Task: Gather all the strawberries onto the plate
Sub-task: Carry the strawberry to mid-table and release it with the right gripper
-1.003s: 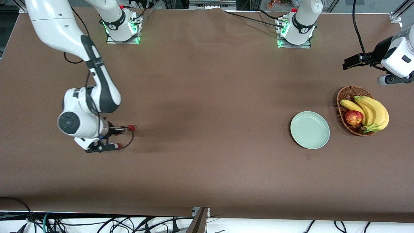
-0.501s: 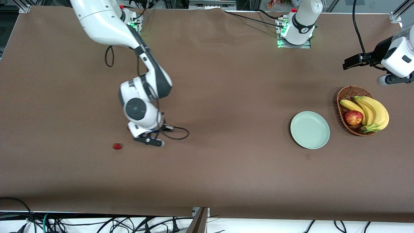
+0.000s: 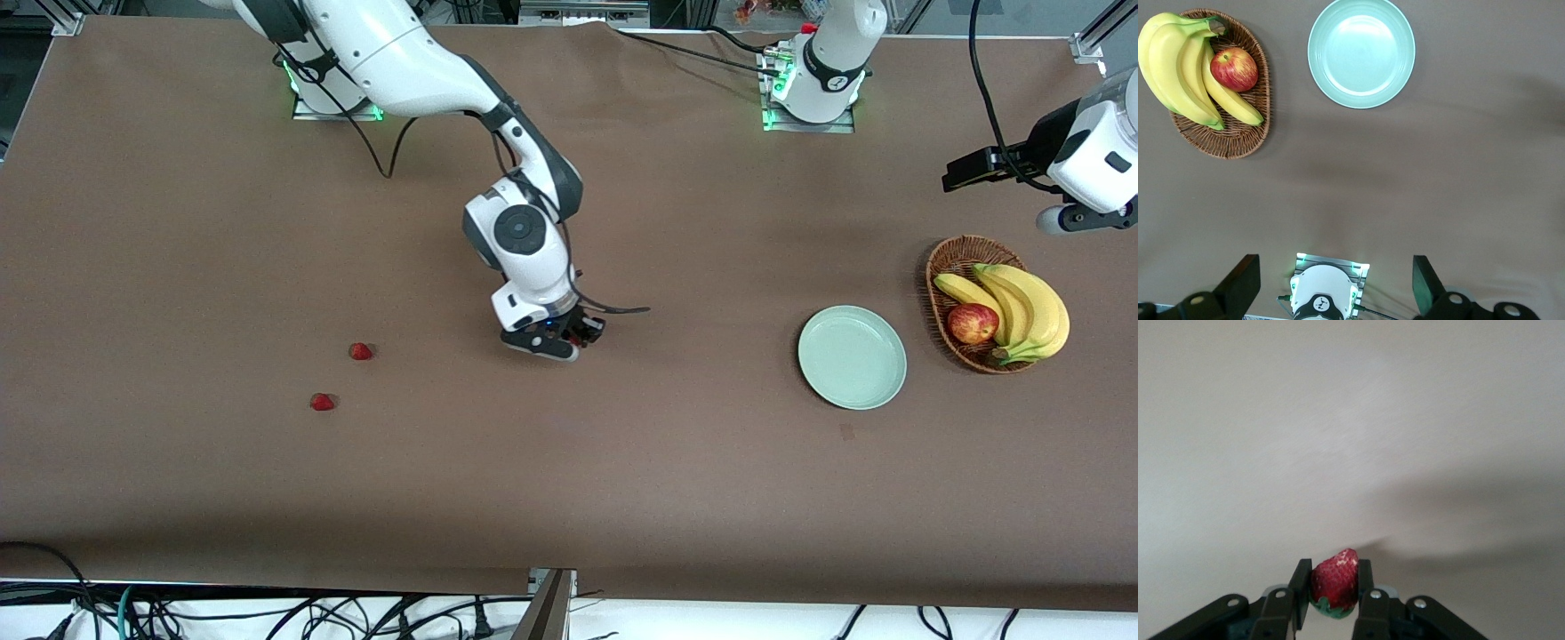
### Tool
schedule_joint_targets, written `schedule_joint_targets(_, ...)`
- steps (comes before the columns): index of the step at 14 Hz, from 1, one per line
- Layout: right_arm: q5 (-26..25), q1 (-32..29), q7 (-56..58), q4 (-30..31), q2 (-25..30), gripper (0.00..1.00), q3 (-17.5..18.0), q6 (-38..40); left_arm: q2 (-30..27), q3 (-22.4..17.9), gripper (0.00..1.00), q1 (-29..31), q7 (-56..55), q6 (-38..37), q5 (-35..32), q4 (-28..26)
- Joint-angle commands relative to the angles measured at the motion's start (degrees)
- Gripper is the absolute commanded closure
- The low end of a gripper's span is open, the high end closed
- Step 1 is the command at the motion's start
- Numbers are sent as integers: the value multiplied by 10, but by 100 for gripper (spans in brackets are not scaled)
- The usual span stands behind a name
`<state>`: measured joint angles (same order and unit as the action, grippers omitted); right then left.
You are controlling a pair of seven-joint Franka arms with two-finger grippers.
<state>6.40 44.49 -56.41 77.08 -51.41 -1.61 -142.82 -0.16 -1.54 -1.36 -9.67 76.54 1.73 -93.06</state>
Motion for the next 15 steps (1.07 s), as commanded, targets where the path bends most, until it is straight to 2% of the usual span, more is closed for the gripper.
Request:
schedule_joint_targets(1,8,26,-13,-64,-47,90,-7,-8,8,4,0,0,-4,-6,-16,17)
schedule_joint_targets(4,9,53,-12,-65,-65,89,-7,-59,9,4,0,0,-4,-6,-16,17)
schedule_joint_targets(5,9,57,-11,-65,-64,80,-7,-58,9,4,0,0,-4,-6,-16,17)
schedule_joint_targets(6,7,57,-9,-65,-64,32,-7,-57,9,3,0,1,-4,-5,-16,18)
schedule_joint_targets(7,6,55,-6,-65,-61,0,-9,-53,9,1,0,1,-3,-6,-16,23)
schedule_joint_targets(10,3,23,18,-67,-39,0,-16,18,13,0,0,1,-3,-6,-16,25)
schedule_joint_targets(15,8,-106,276,-64,17,0,-14,181,11,1,0,2,0,-20,-16,24)
